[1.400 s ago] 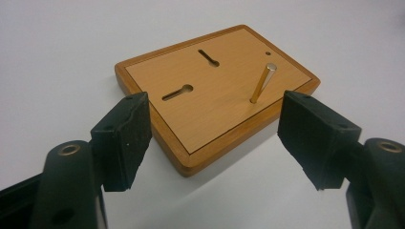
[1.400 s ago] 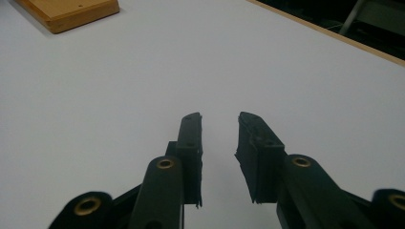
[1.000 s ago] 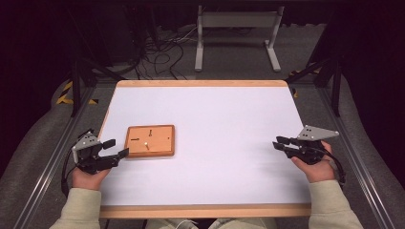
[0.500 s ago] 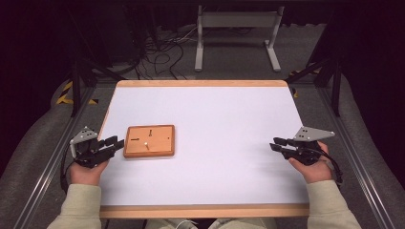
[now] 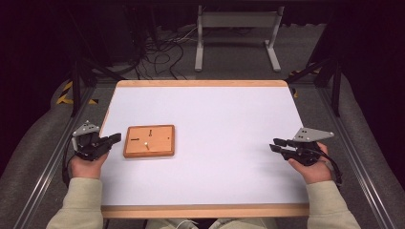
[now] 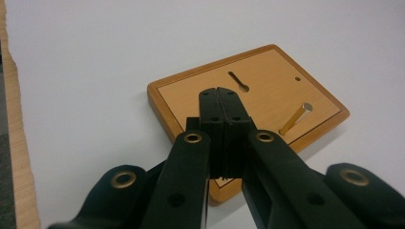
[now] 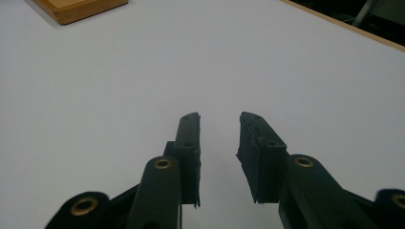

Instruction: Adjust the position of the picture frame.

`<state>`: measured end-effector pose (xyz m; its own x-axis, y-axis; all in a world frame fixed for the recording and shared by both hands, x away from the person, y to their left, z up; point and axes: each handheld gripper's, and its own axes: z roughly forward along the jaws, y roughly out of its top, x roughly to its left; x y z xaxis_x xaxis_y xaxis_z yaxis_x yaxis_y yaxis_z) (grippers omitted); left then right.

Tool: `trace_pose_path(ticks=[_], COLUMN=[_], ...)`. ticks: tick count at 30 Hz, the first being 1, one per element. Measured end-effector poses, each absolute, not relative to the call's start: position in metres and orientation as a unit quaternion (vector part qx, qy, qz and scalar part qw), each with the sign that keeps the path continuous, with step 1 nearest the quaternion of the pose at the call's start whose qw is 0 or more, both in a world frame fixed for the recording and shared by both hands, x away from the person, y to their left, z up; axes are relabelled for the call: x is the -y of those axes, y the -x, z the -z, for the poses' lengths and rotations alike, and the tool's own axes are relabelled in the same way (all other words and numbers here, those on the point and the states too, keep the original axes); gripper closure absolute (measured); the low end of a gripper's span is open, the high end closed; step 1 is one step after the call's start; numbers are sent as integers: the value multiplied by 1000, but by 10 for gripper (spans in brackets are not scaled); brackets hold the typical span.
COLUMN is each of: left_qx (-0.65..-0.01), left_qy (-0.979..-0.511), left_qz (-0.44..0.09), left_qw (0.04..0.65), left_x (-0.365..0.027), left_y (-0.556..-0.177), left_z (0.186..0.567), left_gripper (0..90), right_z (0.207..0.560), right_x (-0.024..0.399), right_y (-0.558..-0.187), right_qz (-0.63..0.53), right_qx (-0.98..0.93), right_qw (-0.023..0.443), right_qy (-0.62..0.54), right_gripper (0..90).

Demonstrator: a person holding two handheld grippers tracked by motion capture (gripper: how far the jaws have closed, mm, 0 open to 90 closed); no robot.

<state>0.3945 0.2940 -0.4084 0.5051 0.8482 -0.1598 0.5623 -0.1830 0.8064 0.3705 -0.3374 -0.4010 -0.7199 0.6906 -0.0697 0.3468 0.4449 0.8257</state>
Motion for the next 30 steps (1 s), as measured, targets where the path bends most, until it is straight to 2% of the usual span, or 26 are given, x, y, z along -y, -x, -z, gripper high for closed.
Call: trace_pose_path(ticks=[6,15,22,30], left_qx=[-481,-536,-547,-557], left_qy=[-742,-726,-736,-747], left_qz=[-168,-179,-184,-160], left_qw=[434,392,355,327], left_x=[-287,-282,-280,-282], left_y=[-408,-433,-444,-453], left_z=[413,426,437,449], left_gripper=[897,896,897,897], right_z=[403,405,407,410], right_x=[337,335,336,336], right_y=[-368,-365,-363,-362], right_qz=[-417,-411,-408,-402], right_qx=[-828,-833,-833,-836], right_qw=[201,199,198,197], right_qy=[-314,-313,-317,-318], right_gripper=[697,696,692,688])
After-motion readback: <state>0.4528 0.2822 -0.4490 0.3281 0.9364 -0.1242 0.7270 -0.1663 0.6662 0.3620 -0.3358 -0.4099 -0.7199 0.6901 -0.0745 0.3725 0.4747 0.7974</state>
